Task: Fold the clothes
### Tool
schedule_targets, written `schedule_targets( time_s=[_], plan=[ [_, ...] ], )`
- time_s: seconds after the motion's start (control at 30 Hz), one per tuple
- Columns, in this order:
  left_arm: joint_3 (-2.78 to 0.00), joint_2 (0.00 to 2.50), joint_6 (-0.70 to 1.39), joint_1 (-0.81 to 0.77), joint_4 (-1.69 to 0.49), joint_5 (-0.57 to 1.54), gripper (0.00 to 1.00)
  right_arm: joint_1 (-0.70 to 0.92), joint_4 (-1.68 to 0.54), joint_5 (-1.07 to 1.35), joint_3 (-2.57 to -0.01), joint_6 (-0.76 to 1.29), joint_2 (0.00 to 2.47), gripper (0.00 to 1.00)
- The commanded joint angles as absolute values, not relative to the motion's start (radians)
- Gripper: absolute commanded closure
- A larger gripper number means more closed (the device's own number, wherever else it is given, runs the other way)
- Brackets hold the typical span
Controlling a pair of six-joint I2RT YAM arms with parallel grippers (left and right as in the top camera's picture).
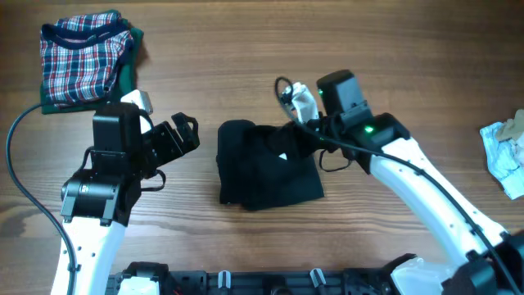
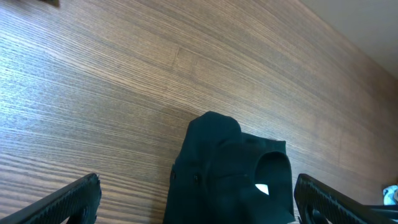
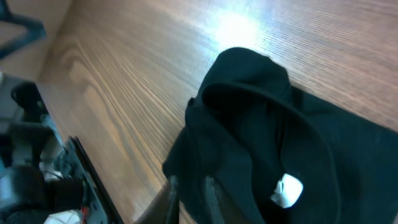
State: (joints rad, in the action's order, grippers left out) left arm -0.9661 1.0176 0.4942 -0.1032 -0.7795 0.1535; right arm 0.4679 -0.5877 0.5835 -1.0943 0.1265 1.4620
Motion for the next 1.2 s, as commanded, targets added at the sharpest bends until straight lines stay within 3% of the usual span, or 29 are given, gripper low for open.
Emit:
schedule_targets(
  time_s=[0.0, 0.3, 0.4, 0.57, 0.6, 0.7, 0.93, 1.17],
  plan=[
    [-0.967, 1.022, 0.476, -0.096, -0.779, 0.144, 0.00, 0.514, -0.576, 0.546, -1.106, 0.000, 1.588, 0.53],
    [-0.967, 1.022, 0.475, -0.096, -0.782, 0.144, 0.00, 0.616, -0.233, 0.441, -1.106, 0.030, 1.911, 0.41],
    [-0.967, 1.023, 0.475, -0.096, -0.782, 0.143, 0.00, 0.659, -0.197, 0.448, -1.106, 0.060, 1.916, 0.47],
    [-0.967, 1.039, 0.475, -0.096, -0.780, 0.143, 0.00, 0.729, -0.212, 0.448, -1.106, 0.113, 1.916, 0.47],
    [-0.967, 1.043, 0.475, -0.096, -0.779, 0.143, 0.00, 0.729, -0.223, 0.447, -1.106, 0.133, 1.916, 0.52],
    [-0.967, 1.059, 0.475, -0.096, -0.779, 0.143, 0.00, 0.729, -0.251, 0.448, -1.106, 0.136, 1.916, 0.96],
    [-0.967, 1.067, 0.475, -0.096, -0.776, 0.132, 0.00, 0.664, -0.265, 0.544, -1.108, 0.187, 1.814, 0.96],
    [-0.967, 1.067, 0.475, -0.096, -0.767, 0.128, 0.00, 0.544, -0.442, 0.578, -1.116, 0.188, 1.579, 0.96]
  ],
)
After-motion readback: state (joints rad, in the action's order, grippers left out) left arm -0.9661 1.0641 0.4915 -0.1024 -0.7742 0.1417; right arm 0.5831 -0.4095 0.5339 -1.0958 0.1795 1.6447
